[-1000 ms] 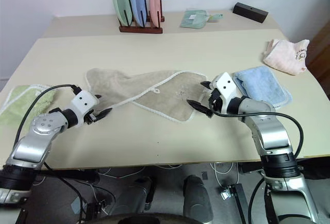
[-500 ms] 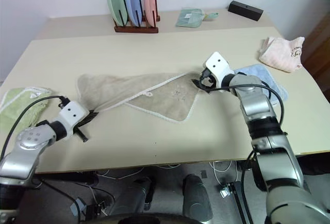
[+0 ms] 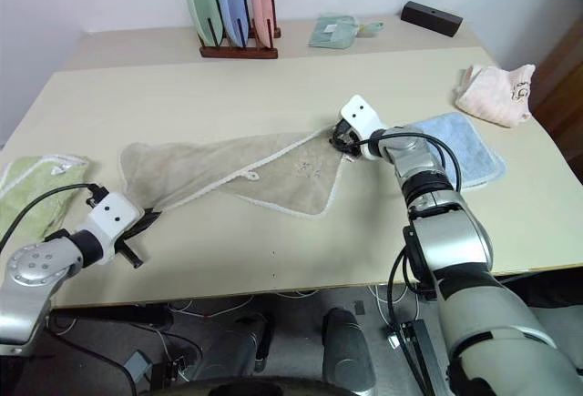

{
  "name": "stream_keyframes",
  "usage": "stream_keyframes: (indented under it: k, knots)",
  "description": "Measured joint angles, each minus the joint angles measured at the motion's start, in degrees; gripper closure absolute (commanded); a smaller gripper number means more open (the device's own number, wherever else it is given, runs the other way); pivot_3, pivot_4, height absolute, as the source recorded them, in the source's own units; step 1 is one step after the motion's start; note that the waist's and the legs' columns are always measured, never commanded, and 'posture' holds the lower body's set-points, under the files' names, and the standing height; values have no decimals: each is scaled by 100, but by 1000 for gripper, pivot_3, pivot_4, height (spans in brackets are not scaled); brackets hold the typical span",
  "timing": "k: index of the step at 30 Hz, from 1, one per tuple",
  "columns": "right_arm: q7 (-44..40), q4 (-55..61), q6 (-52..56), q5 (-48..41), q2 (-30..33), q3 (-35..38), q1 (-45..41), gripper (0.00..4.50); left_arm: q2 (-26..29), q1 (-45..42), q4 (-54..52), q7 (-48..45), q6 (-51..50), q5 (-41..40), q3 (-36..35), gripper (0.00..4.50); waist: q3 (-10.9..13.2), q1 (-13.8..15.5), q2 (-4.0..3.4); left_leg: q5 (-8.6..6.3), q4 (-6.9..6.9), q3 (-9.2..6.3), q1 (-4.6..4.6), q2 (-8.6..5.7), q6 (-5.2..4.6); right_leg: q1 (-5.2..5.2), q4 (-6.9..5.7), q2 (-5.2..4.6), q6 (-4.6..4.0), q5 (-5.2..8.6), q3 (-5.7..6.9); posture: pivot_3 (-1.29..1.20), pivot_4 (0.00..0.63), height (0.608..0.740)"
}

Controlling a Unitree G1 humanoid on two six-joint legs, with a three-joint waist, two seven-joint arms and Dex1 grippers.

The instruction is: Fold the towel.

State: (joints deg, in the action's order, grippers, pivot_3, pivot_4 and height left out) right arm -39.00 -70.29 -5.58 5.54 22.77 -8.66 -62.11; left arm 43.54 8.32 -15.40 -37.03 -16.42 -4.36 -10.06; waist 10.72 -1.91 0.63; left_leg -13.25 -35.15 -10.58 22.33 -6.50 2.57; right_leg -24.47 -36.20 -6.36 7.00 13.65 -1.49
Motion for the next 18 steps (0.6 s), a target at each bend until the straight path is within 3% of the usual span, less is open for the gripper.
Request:
stream_keyframes:
  k: [3,11,18]
  knots:
    - [-61,-33,-109,-6,-37,72,-2,4422,-6,43,-59,10,-55,0,-22,4500,0,-31,-1,0,0,0,0,0,0,0,-1,0,0,0,0,0,150,740]
    - [3,-20,-332,22,105,221,-32,4470,-146,-244,36,99,-108,-52,-44,4500,5,-32,-7,2,-1,-4,2,-2,3,-2,-4,0,0,-1,1,0,150,740]
    - [894,129,-1005,199,628,388,-1424,4470,-276,-4094,2393,1125,283,13,-214,4500,16,49,-7,24,-7,-7,14,10,41,-17,-3,20,-7,-29,3,0,150,740]
